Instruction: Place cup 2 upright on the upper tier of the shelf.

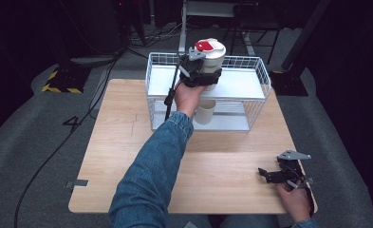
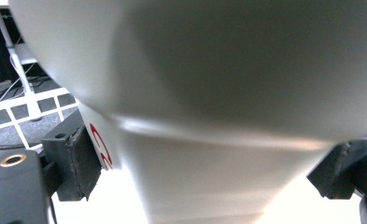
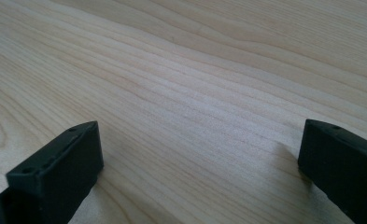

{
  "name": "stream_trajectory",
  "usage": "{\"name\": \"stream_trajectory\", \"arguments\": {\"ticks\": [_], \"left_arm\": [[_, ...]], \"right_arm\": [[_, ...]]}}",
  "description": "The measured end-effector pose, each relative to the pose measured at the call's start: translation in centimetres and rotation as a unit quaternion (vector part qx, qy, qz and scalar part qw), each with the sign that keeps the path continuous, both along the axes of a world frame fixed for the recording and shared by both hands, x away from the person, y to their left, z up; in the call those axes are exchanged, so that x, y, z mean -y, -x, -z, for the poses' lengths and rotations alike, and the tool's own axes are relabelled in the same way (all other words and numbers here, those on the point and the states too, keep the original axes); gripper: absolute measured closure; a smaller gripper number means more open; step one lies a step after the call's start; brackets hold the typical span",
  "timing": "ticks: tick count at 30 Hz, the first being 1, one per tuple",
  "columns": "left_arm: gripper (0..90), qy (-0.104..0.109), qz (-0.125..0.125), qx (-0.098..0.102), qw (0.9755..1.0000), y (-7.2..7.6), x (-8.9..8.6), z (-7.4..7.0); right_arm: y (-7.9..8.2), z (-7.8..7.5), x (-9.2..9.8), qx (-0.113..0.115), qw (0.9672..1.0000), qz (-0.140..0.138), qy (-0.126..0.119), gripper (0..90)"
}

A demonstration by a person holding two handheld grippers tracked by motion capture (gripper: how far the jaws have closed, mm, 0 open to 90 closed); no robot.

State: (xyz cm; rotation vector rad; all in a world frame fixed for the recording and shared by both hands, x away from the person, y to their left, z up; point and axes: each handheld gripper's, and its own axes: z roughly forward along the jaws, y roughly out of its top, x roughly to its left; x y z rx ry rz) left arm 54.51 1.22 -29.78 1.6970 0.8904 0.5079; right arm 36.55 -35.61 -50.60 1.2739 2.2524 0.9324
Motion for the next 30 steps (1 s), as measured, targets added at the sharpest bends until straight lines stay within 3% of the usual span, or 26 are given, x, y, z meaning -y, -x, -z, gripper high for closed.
{"name": "stream_trajectory", "arguments": {"ticks": [11,23,30], "left_arm": [[13.6,-0.016,-0.003,0.009,0.9998,0.10,0.36,0.02],[12.6,-0.009,-0.004,0.004,0.9999,0.05,0.42,0.00],[3.3,-0.003,-0.012,0.011,0.9999,0.49,0.07,-0.51]], "right_arm": [[0.00,0.00,0.00,0.000,1.0000,0.000,0.000,0.3],[0.01,-0.01,-0.01,0.000,1.0000,0.000,0.000,0.3],[0.00,-0.01,0.00,-0.001,1.0000,0.001,0.000,0.3]]}}
